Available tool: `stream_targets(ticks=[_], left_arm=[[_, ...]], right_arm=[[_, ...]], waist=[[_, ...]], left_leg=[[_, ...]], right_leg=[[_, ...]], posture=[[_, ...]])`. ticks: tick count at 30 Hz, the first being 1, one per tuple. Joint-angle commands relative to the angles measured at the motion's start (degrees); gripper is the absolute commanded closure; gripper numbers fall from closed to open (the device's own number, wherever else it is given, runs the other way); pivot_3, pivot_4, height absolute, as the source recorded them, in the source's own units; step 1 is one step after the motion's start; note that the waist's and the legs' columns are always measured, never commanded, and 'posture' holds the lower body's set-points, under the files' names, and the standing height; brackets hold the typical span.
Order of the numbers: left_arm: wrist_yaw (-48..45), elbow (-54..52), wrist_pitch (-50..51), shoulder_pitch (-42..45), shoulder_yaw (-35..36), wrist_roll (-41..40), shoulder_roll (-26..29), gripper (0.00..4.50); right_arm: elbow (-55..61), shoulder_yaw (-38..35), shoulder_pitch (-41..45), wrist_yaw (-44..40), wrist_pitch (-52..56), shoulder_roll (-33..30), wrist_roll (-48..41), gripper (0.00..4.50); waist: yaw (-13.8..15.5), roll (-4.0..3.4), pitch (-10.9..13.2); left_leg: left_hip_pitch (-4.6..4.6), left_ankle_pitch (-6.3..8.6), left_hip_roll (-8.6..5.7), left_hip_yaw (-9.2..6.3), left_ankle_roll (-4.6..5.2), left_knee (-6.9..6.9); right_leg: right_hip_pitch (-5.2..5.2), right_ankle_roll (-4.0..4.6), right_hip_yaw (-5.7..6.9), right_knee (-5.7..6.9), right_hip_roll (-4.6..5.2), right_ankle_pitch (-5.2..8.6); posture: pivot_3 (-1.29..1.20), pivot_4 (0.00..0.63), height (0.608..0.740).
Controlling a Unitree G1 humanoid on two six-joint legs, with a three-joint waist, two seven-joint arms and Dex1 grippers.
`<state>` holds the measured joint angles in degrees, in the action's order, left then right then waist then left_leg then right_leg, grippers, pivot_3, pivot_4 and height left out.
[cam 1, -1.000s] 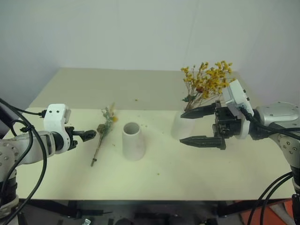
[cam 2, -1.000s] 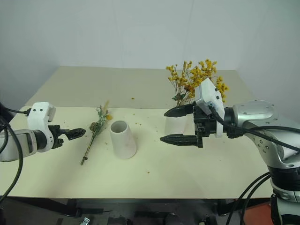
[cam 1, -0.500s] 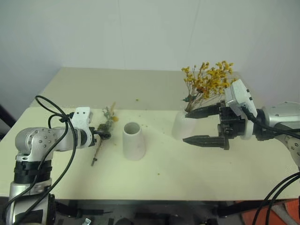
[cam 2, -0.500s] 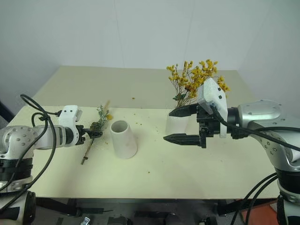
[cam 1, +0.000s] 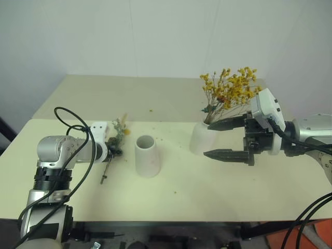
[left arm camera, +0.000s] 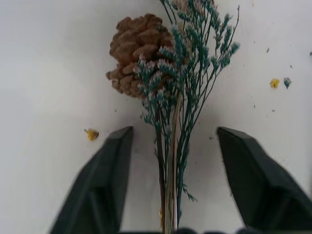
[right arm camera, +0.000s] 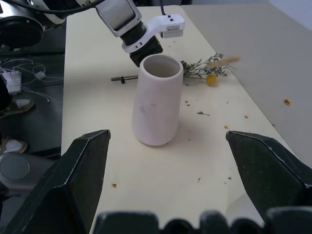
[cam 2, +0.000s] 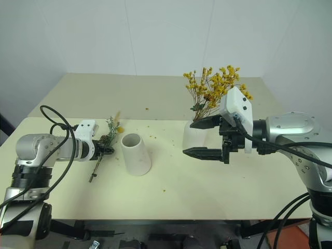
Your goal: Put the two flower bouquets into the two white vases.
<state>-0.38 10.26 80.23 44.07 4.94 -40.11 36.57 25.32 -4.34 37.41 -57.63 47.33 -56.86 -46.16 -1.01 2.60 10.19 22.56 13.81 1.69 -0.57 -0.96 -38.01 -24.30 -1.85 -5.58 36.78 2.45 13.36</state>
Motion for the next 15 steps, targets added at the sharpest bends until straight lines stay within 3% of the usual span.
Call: stream_targets(ticks=[1,6,12,15], left_arm=[[-2.8,0.8,-1.0,1.4,-0.5,3.1,-0.6,2.93],[-4.9,0.4,-1.1,1.8,-0.4,6.6,-1.8,4.49],[-5.1,1.1,-1.2,2.3,2.9,10.3,-3.0,4.49],[-2.2,-0.3,-3.8,2.9,9.7,11.6,-4.7,4.49]], right_arm=[[0.7,-2.3,0.1,0.5,-0.3,-0.6,0.1,0.0],[0.8,-2.4,-0.5,0.9,-0.6,-0.5,0.3,0.0],[0.8,-2.4,-1.0,0.9,-1.1,-0.4,0.7,0.0],[1.0,-2.7,-1.5,1.0,-1.3,-0.5,0.8,0.0]], waist=[[0.0,0.0,0.0],[0.0,0.0,0.0],[0.0,0.0,0.0],[0.0,0.0,0.0]], left_leg=[[0.0,0.0,0.0,0.0,0.0,0.0],[0.0,0.0,0.0,-0.01,0.0,0.0],[0.0,0.0,0.0,-0.02,0.0,-0.05],[0.02,0.0,0.0,-0.04,0.0,-0.08]], right_leg=[[0.0,0.0,0.0,0.0,0.0,0.0],[0.0,0.0,0.0,0.0,0.0,0.0],[0.01,-0.01,0.0,0.04,0.0,-0.01],[0.01,-0.02,0.01,0.05,0.0,-0.02]], posture=[[0.0,0.15,0.74],[0.0,0.15,0.74],[0.0,0.15,0.74],[0.0,0.15,0.74]])
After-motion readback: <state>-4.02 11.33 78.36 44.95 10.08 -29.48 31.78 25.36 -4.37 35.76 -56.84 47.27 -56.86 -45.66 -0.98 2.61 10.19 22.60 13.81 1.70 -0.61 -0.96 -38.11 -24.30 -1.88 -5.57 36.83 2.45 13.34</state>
